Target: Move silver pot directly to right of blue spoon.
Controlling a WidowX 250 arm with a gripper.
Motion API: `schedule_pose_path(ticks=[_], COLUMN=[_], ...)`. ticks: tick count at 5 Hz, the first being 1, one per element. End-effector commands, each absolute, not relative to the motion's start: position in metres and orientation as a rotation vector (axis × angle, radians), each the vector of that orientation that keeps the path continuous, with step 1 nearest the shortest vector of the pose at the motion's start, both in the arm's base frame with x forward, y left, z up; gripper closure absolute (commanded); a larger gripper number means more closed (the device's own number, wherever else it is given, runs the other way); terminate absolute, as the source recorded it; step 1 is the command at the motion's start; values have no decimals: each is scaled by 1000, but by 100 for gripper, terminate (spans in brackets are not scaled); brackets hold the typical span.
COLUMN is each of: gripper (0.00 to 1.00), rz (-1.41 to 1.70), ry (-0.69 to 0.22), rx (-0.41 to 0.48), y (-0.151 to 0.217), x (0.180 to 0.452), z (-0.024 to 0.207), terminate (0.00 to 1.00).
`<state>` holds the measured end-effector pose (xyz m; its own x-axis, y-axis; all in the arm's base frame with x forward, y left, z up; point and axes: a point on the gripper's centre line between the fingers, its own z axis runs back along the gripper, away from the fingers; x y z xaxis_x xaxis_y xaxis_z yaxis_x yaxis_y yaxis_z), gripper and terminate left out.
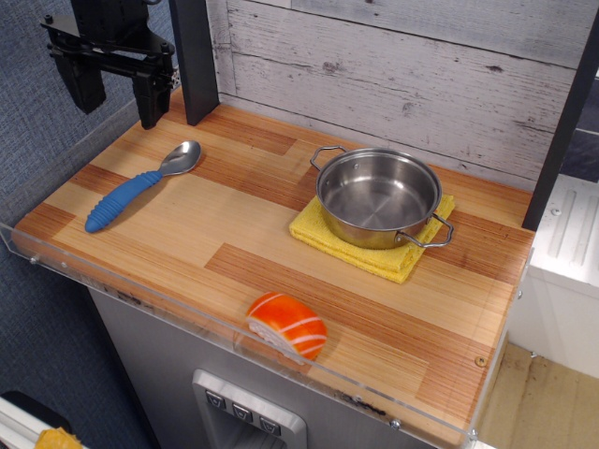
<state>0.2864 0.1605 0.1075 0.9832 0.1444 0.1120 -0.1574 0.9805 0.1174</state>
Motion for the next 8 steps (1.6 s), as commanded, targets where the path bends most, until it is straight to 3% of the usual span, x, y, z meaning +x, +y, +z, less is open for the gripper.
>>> schedule_pose_path(ticks=[1, 4, 5, 8], gripper=[0, 0, 0, 0], rz=[152, 270, 324, 410], ry=[-103, -154, -180, -146], rx=[126, 107, 63, 46], y=[160, 56, 21, -1], x=[286, 321, 338, 354], z=[107, 103, 97, 59], terminate=[0, 0, 0, 0])
